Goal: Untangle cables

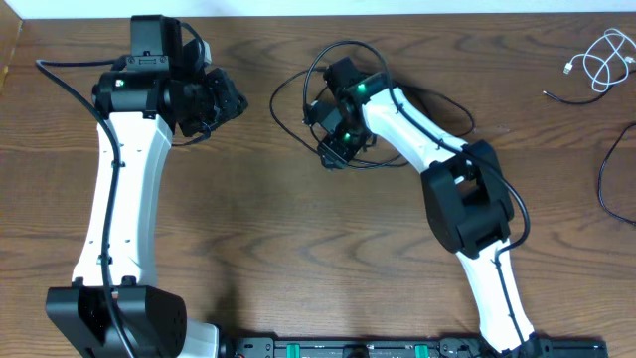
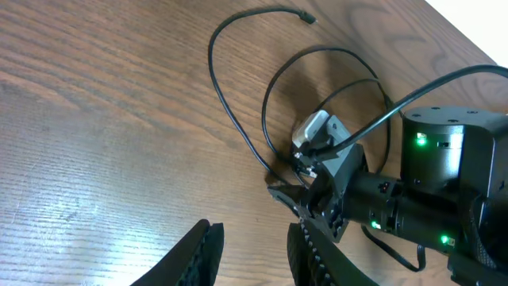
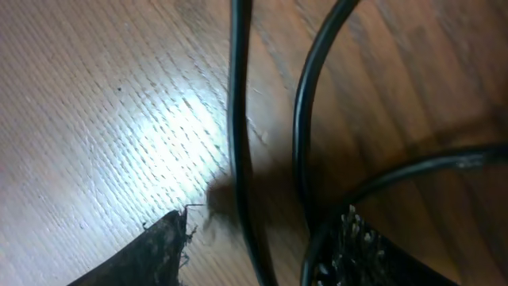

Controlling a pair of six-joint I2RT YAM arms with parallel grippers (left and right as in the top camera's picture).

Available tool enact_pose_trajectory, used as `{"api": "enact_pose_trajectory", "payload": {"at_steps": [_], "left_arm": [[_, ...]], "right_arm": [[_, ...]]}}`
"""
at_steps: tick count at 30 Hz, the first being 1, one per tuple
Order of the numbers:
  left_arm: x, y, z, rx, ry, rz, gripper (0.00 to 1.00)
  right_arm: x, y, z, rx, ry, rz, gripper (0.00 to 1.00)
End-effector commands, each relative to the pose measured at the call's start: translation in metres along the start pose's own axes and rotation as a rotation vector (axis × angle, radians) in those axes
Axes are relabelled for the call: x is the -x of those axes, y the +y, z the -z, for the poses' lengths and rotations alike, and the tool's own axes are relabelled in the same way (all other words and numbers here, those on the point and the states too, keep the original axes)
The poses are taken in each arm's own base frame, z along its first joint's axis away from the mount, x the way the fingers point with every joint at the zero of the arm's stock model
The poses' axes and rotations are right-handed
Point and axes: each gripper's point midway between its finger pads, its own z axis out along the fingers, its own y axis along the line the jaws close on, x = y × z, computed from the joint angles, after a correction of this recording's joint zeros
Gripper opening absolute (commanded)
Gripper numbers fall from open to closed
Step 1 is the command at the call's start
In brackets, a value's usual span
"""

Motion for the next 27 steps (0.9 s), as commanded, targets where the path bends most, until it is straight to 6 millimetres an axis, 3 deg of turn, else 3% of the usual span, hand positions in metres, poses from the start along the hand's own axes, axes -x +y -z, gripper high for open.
{"api": "enact_pose_trajectory", "payload": {"at_steps": [1,5,9,17,22,27], "left_arm": [[-0.002,0.003,-0.001,0.011,0.009,0.003,0.33],[-0.002,0.003,-0.001,0.013,0.012,0.004,0.33],[-0.003,0.004,-0.001,0.014,0.017,-0.002,0.33],[-0.003,0.004,-0.001,0.014,0.016,-0.002,0.33],[-0.003,0.004,-0.001,0.014,0.015,-0.002,0.33],[-0.003,0.003,-0.001,0.014,0.015,-0.002,0.33]], "right_arm": [[-0.015,0.01,-0.03,-0.061,0.102,0.005,0.56],[-0.026,0.002,-0.044,-0.202,0.187,0.04,0.54],[-0.03,0.0,-0.049,-0.248,0.218,0.059,0.46],[-0.03,-0.005,-0.048,-0.242,0.212,0.044,0.02],[-0.03,-0.008,-0.041,-0.234,0.198,0.007,0.01],[-0.015,-0.008,-0.01,-0.215,0.126,-0.044,0.01]]}}
